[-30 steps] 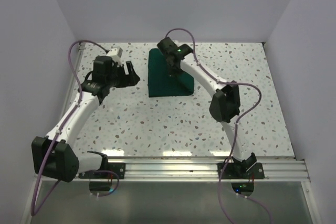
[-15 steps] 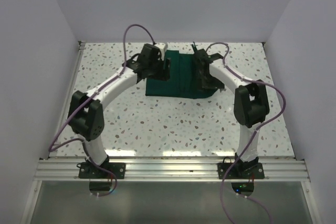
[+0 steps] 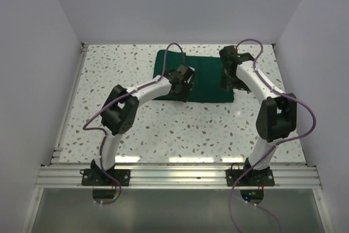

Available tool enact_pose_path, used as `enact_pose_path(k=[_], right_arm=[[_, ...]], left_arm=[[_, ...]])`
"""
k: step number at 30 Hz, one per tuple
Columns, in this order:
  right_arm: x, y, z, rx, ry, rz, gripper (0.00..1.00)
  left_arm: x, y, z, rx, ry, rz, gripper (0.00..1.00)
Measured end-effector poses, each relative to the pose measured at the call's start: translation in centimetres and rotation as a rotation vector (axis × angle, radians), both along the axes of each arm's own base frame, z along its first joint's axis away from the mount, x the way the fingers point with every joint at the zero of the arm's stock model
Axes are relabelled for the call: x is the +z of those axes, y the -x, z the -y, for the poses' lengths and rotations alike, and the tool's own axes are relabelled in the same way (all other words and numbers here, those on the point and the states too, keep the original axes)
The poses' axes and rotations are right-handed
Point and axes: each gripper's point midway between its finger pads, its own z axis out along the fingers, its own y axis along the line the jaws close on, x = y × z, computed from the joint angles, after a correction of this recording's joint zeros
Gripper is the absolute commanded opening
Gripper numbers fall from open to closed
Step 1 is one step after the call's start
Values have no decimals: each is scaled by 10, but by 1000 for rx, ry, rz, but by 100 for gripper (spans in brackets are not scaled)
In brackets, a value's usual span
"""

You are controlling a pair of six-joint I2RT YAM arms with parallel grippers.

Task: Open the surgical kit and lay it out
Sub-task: Open the surgical kit at the center of the board.

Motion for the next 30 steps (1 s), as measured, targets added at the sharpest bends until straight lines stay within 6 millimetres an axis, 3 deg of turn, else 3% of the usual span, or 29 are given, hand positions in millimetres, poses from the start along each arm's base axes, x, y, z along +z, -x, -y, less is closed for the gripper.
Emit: enact_pose_path(k=[3, 6, 23, 27, 30], right_arm=[[19, -7, -3, 4, -15, 55, 98], [25, -10, -5, 7, -24, 70, 98], [21, -1, -9, 18, -51, 24, 98], [21, 0, -9, 19, -50, 19, 98], [21, 1, -9, 19, -49, 15, 99]], left_arm=[[-17, -2, -3, 11, -37, -11, 68], [-28, -6, -1, 20, -63, -5, 67], [9, -30, 30, 20, 47, 90, 67], [8, -33, 31, 25, 43, 98, 62], [-5, -32, 28, 29, 20, 81, 52]])
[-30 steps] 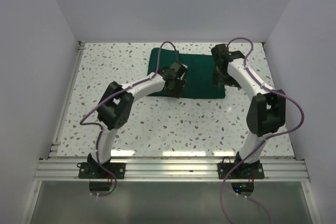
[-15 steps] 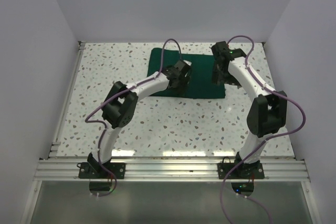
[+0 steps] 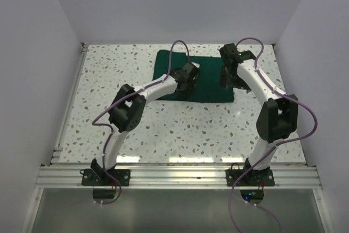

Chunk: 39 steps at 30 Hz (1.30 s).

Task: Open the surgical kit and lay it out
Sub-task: Open the surgical kit at the center of the board.

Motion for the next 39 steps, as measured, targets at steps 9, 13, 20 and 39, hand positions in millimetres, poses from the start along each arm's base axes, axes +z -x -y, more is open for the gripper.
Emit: enact_pose_path(k=[9, 13, 20, 39], right_arm=[[1, 0, 0, 0, 0, 0, 98], [6, -5, -1, 0, -3, 12, 98], [16, -33, -11, 13, -23, 52, 97], [-3, -155, -58, 50, -235, 224, 93]], left_arm=[[-17, -1, -3, 5, -36, -18, 14], [-6, -5, -7, 19, -41, -23, 4], [56, -31, -53, 147, 19, 22, 1], [50, 60, -321, 704, -30, -72, 99]])
